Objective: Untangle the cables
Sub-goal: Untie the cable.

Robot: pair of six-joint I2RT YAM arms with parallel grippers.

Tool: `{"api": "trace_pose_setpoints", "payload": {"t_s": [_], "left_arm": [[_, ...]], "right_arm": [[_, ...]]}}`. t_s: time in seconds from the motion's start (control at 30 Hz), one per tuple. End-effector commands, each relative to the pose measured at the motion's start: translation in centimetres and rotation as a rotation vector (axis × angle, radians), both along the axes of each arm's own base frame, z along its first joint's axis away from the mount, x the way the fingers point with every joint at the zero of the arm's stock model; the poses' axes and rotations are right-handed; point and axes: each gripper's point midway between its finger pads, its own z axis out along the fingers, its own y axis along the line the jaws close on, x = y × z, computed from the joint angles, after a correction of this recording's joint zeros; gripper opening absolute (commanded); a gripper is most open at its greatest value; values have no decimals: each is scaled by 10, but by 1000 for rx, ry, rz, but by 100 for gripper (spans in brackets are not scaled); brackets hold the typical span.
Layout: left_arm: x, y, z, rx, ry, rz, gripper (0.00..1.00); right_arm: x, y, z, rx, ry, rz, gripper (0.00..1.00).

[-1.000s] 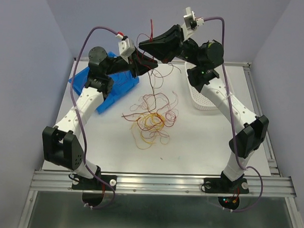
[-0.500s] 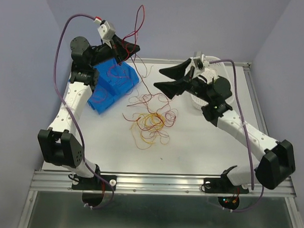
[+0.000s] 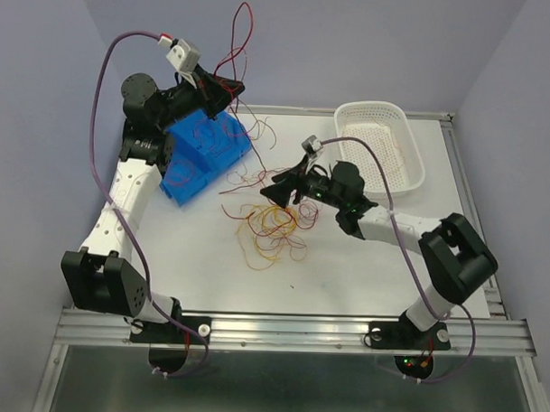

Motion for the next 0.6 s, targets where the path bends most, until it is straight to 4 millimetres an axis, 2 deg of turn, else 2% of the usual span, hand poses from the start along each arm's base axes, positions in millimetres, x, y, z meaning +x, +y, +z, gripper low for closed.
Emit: {"api": "trace_pose_setpoints", "payload": {"t_s": [0.0,0.07,0.13,0.2,0.27,0.33,0.37,0.43,0.5,0.57], "left_arm": [[-23,9,36,-29,-107,54,0],[-25,12,35,-28,-108,74,0],[-29,13,36,-27,-114,84,0],[-30,15,36,-27,-116,100,0],[-33,18,37,-27,-121,115,0],[-36,16,37,-27,-122,106,0],[-37,15,37,-28,-118,102,0],[-38,13,34,-24,-110,91,0],[-39,11,35,-24,-107,84,0],[-38,11,34,-26,-100,82,0]], "right_arm": [[12,31,37,107,-79,47,74],[16,42,42,125,-92,64,74],[23,48,33,129,-88,60,74],[24,51,38,149,-105,68,74],[26,55,33,150,-102,73,74],[30,58,38,166,-117,66,74],[34,60,33,160,-115,61,74],[41,62,37,170,-128,36,74],[46,67,31,164,-127,44,74],[47,72,36,173,-142,61,74]]}}
